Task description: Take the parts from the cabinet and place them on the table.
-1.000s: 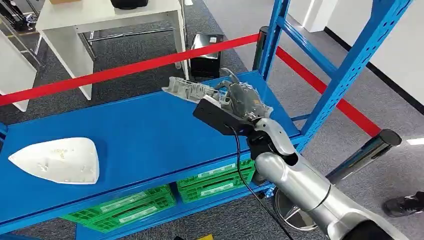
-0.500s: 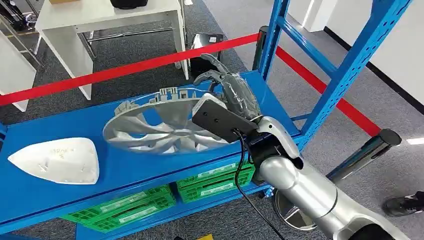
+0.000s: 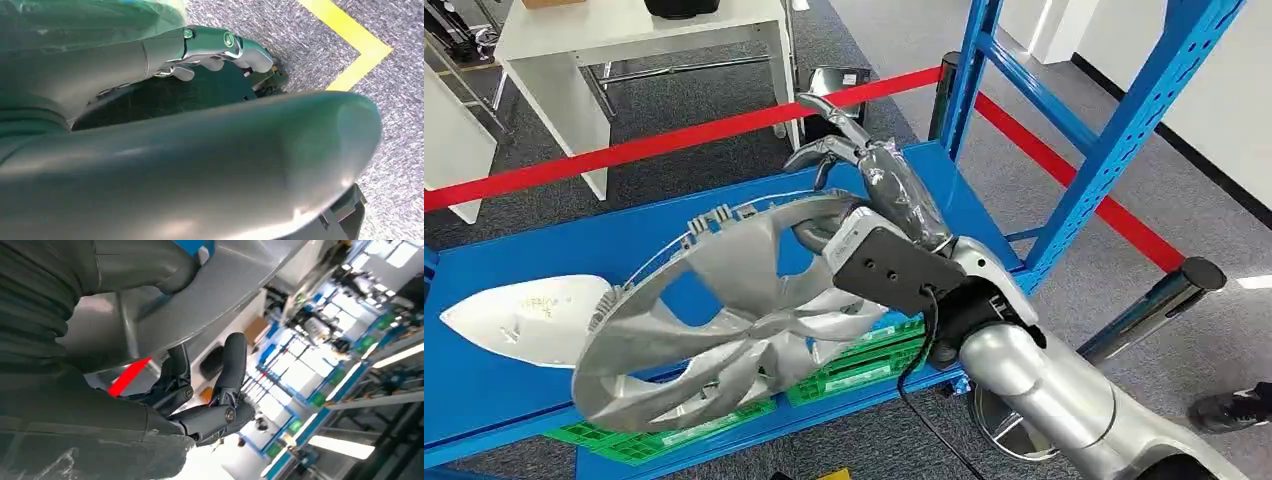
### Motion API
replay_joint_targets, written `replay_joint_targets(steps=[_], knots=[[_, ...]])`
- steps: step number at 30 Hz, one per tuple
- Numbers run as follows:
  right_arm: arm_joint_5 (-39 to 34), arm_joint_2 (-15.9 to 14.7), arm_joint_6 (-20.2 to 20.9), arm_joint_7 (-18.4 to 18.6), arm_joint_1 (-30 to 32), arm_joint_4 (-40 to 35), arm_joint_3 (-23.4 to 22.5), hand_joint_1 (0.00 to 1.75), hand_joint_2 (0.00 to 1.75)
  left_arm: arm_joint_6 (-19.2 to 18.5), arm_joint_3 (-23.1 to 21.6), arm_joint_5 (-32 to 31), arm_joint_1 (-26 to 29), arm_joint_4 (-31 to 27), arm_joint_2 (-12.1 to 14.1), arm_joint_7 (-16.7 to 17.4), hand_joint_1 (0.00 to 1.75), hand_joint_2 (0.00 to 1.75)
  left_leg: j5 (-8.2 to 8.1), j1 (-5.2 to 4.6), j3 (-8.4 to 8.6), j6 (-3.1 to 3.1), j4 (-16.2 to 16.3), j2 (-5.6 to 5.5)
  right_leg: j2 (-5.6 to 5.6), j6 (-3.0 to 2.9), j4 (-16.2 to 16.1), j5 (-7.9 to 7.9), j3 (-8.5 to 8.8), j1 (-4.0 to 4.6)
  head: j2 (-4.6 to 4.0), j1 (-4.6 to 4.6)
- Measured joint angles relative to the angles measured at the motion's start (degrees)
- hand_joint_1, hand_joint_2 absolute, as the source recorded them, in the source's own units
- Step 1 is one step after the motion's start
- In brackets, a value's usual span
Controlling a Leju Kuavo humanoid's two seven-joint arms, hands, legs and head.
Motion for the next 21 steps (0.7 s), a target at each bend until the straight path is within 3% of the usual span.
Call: replay_joint_targets(steps=[13, 14, 21], knots=[[-0.37, 0.02, 1.53, -1.53, -0.05, -5.31, 1.84, 1.75, 1.75, 0.33, 0.00, 0.09, 0.02, 0.00, 0.00, -0.15, 0.00, 0.00, 0.02, 0.00, -0.01, -0.03, 0.00, 0.00, 0.00, -0.02, 0.02, 0.01, 0.00, 0.00, 0.00, 0.02], [-0.63, 0.09, 1.60, -1.84, -0.04, -5.59, 1.99, 1.75, 1.75, 0.35, 0.00, 0.09, 0.02, 0.00, 0.00, -0.17, 0.00, 1.75, 0.02, 0.00, -0.02, -0.03, 0.00, 0.00, 0.00, -0.01, 0.02, 0.01, 0.00, 0.00, 0.00, 0.00], [-2.05, 0.37, 2.03, -3.80, -0.06, -7.30, 2.99, 1.75, 1.75, 0.87, 0.00, 0.07, 0.04, 0.00, -0.04, -0.13, 0.00, 1.75, 0.02, 0.00, -0.01, -0.03, -0.01, 0.00, 0.00, -0.01, 0.03, 0.01, -0.01, 0.00, 0.00, 0.00]])
